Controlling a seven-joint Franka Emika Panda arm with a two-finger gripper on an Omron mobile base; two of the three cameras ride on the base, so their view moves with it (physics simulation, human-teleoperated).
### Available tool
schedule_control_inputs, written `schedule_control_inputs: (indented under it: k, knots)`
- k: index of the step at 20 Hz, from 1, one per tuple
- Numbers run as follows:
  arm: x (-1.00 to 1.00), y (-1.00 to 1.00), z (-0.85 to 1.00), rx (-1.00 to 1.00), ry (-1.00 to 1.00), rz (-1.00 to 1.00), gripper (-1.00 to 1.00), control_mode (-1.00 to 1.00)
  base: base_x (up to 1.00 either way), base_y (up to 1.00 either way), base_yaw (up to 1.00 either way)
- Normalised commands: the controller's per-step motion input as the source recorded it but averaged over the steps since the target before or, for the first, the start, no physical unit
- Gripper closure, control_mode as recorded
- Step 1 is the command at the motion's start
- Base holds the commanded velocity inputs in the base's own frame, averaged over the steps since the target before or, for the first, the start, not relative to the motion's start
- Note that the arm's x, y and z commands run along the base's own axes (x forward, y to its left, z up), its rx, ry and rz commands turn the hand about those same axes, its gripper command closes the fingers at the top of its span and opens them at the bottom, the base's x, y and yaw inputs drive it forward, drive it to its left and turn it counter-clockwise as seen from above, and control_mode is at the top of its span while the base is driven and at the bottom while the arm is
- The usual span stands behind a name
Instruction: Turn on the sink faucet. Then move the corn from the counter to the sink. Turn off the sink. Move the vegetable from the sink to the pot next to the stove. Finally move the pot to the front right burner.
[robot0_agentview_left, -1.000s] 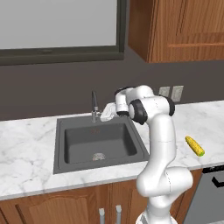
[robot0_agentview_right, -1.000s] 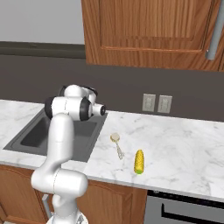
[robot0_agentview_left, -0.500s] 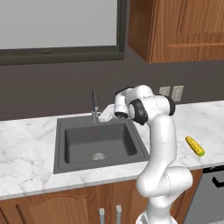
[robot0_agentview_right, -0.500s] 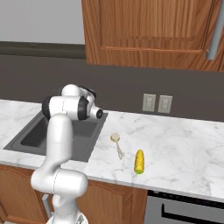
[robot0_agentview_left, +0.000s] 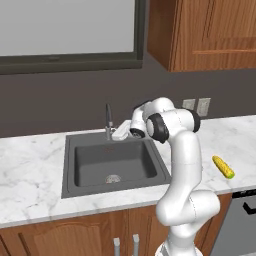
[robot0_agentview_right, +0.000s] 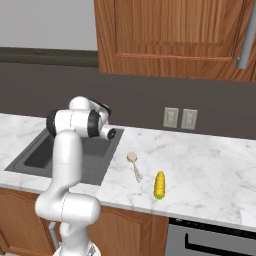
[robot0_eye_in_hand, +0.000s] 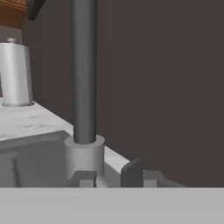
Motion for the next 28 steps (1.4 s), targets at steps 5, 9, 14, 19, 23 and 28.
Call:
schedule_control_inputs:
  k: [5,9,14,19,23,28]
  knots:
    - [0.00,-0.28,0.29,0.04,-0.02,-0.06,1.00,-1.00,0.00,0.00,0.00]
    - [0.00,-0.26,0.09,0.06,0.00,-0.04,1.00,-1.00,0.00,0.00,0.00]
    - [0.00,-0.13,0.02,0.11,0.01,0.00,1.00,-1.00,0.00,0.00,0.00]
    - [0.00,-0.19,0.11,0.12,0.00,-0.13,1.00,-1.00,0.00,0.00,0.00]
    - [0.00,-0.22,-0.01,0.03,0.00,-0.17,1.00,-1.00,0.00,0.00,0.00]
    - [0.03,-0.20,0.00,0.00,0.01,-0.01,1.00,-1.00,0.00,0.00,0.00]
